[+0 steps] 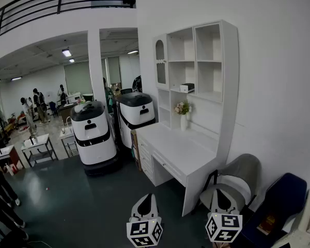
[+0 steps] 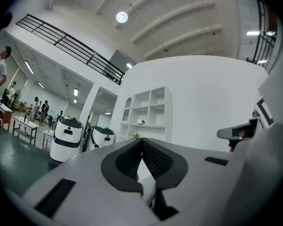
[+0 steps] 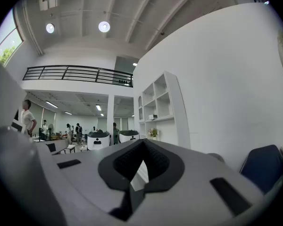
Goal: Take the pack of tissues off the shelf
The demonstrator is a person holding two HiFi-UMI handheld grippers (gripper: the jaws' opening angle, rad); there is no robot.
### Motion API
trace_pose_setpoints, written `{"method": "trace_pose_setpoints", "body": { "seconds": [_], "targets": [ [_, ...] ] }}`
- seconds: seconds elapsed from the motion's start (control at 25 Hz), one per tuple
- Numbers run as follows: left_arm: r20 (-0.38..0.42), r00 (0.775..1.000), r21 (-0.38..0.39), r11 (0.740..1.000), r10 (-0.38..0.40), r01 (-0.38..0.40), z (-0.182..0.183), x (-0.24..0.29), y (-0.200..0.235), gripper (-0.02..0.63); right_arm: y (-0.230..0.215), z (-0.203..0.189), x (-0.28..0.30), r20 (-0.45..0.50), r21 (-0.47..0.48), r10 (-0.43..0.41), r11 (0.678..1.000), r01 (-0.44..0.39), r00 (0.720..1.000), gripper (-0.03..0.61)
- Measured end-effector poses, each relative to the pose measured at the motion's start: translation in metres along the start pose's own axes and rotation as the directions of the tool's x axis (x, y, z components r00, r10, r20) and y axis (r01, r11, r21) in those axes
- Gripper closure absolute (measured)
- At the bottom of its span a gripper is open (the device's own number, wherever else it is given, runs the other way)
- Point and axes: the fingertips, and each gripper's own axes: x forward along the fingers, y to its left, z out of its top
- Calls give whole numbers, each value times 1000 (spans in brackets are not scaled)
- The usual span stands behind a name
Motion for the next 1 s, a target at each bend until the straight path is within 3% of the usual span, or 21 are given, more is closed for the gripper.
{"method": "trace_pose_setpoints", "body": {
  "seconds": [0.6, 0.64, 0.72, 0.8, 1.0],
  "targets": [
    [-7, 1000, 2, 1000, 20, -20, -3, 2, 14, 595, 13, -9, 13, -5, 27, 49, 998, -49, 999, 569],
    [-8, 1000, 2, 1000, 21, -21, -4, 2, 14, 595, 15, -11, 14, -13, 31, 66, 997, -66, 998, 554],
    [-14, 1000, 1, 1000, 27, -27, -7, 3, 17, 595, 20, -15, 17, -25, 34, 93, 995, -92, 995, 451],
    [-21, 999, -4, 999, 35, -35, -10, 3, 21, 595, 22, -18, 19, -27, 25, 101, 995, -100, 995, 427],
    [-15, 998, -14, 998, 55, -55, -9, 1, 33, 595, 29, -20, 24, -27, -4, 110, 994, -110, 994, 281]
  ]
}}
